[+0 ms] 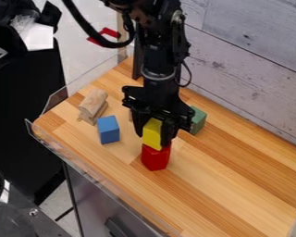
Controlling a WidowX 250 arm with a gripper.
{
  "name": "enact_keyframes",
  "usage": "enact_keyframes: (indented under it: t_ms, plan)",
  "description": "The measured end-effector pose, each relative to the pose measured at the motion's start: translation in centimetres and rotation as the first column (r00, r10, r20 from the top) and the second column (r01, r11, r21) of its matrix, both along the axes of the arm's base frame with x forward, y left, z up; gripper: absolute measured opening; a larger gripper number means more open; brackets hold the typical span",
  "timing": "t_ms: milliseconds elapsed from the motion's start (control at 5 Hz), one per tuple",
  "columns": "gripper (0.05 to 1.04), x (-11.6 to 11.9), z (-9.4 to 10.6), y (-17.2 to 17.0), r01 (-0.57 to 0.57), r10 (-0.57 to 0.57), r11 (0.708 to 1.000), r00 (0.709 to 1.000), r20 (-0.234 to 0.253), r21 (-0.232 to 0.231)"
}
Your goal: Place yellow cube on top of hexagon
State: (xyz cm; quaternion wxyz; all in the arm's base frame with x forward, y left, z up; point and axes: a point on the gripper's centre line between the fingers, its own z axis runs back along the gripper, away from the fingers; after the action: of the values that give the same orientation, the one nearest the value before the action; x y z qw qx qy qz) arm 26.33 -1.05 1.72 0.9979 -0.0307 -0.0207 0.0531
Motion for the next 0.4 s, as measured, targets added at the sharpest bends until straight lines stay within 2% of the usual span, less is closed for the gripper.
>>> enact_keyframes:
  t_ms: [200,400]
  plan:
    - [0.639,-0.05,-0.03,-0.06,-0.007,0.007,1.000,1.000,-0.002,-0.001]
    - [0.891,-0.30,-0.41,-0.17,-0.034,0.034,0.999,0.999,-0.017,-0.012]
